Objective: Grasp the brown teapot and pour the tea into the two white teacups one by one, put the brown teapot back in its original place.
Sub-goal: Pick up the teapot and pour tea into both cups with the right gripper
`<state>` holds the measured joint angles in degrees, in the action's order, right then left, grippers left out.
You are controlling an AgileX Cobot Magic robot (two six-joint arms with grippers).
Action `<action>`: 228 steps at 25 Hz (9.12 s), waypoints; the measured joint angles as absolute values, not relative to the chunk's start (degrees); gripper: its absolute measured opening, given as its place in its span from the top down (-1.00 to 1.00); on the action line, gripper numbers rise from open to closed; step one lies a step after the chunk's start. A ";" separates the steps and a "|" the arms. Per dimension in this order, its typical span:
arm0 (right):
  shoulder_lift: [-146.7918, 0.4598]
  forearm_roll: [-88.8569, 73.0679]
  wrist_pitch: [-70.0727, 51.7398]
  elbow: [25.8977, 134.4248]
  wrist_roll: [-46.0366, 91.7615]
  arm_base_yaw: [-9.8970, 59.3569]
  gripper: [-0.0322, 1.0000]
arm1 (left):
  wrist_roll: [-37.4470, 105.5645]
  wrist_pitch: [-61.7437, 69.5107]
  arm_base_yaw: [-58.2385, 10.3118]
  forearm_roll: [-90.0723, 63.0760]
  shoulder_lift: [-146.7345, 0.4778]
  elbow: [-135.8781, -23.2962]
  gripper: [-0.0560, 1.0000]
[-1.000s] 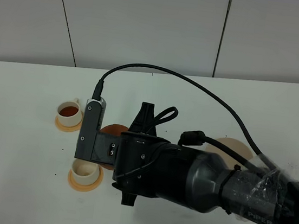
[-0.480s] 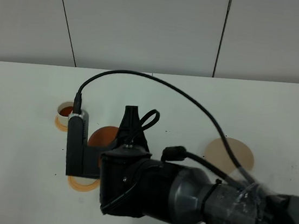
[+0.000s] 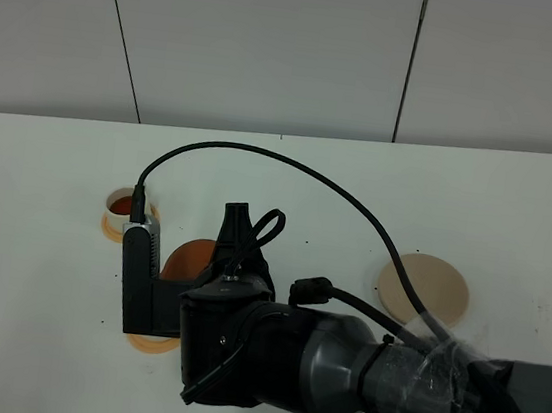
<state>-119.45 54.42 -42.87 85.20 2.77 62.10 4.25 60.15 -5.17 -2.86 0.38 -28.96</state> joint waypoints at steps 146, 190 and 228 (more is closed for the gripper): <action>-123.57 72.06 -54.17 85.20 0.38 64.93 0.75 | 4.24 60.15 -5.17 -2.86 0.38 -28.96 0.46; -123.57 72.12 -55.34 85.20 0.72 65.37 0.75 | 4.24 60.15 -5.17 -2.86 0.38 -28.96 0.46; -123.57 72.07 -54.99 85.20 2.22 66.56 0.75 | 4.24 60.15 -5.17 -2.86 0.38 -28.96 0.46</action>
